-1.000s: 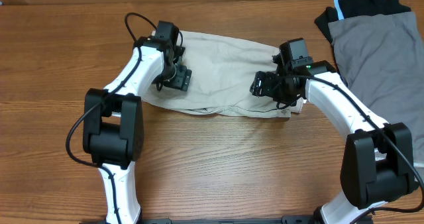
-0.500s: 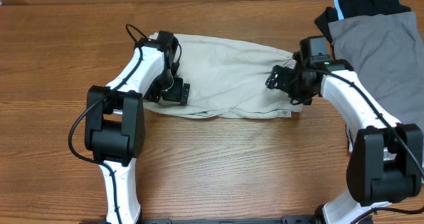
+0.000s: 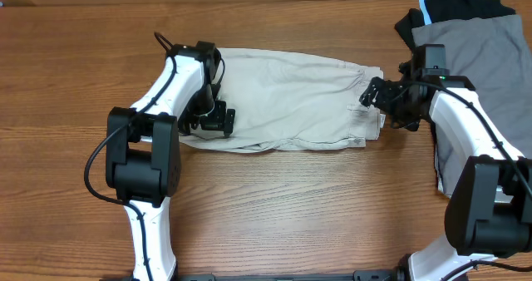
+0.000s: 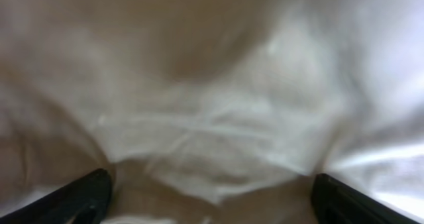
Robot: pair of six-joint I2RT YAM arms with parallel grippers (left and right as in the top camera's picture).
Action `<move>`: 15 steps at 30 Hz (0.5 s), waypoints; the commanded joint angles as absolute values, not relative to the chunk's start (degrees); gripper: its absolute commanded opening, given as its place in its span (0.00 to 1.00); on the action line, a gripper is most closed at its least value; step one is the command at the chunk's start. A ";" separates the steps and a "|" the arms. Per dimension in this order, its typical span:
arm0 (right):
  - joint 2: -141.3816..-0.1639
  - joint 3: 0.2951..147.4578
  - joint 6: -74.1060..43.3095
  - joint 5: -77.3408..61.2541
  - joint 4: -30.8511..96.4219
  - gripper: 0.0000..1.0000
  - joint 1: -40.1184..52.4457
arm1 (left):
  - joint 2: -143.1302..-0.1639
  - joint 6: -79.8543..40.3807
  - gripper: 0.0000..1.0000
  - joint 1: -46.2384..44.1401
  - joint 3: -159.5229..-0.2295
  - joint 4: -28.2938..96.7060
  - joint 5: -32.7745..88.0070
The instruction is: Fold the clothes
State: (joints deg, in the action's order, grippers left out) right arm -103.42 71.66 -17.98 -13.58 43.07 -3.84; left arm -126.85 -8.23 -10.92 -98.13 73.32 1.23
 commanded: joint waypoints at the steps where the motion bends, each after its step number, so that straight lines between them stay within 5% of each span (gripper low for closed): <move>1: -102.98 71.46 -14.02 -15.53 42.28 1.00 -4.95 | -127.28 -9.21 1.00 -10.41 -106.19 76.29 2.35; 15: -111.22 71.46 -10.41 -21.74 38.02 1.00 -5.19 | -127.28 -9.52 0.99 -8.10 -117.47 74.81 1.04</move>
State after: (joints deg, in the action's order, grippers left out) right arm -108.62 71.66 -11.44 -18.72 38.76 -4.84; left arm -127.02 -8.69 -9.72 -116.57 75.11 1.52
